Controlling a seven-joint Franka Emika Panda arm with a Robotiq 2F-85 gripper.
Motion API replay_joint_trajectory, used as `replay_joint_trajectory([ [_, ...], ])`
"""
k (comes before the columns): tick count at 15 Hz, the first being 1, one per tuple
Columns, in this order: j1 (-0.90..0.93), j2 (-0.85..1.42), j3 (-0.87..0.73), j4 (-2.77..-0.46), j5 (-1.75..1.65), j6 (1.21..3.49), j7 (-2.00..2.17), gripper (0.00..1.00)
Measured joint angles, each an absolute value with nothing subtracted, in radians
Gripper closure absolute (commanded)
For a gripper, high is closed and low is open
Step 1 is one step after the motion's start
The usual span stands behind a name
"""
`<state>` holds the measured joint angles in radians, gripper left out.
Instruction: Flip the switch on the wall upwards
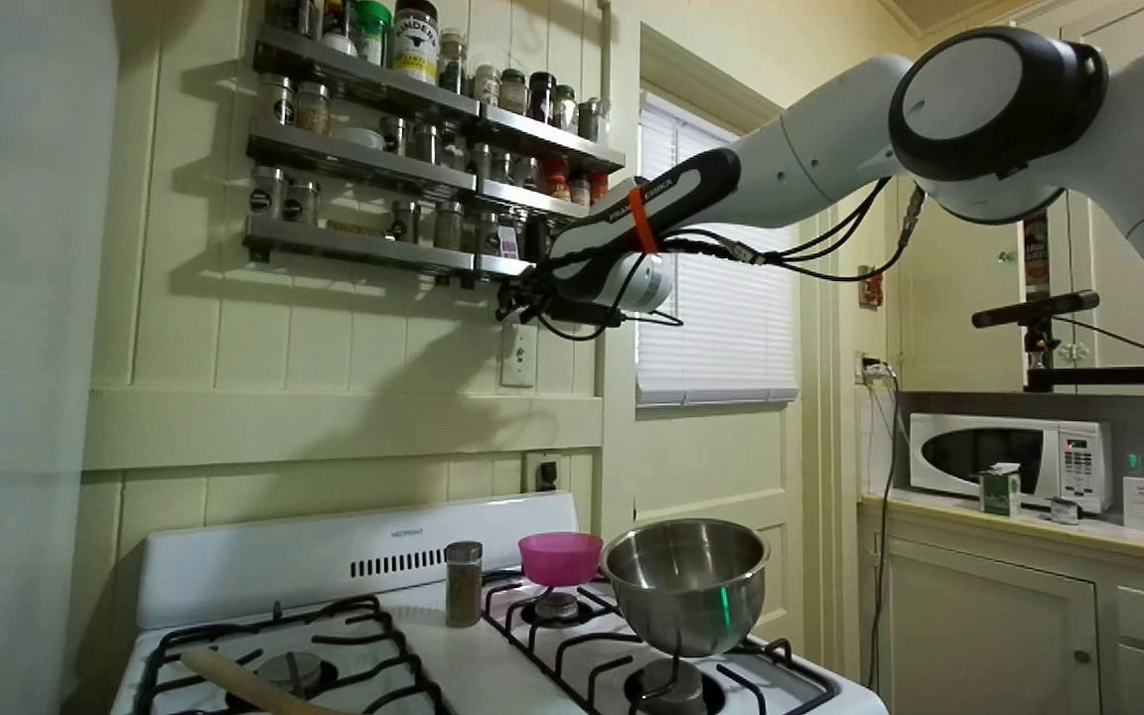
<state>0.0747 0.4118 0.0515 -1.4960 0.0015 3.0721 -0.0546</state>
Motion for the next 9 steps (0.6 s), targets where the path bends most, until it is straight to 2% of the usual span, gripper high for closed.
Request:
replay_joint_trajectory([
  [2,0.075,0.389,0.052,-1.529,0.005,2.991,-0.026,0.01],
  [9,0.075,0.199,0.086,-1.697,0.061,2.619,0.032,0.00],
])
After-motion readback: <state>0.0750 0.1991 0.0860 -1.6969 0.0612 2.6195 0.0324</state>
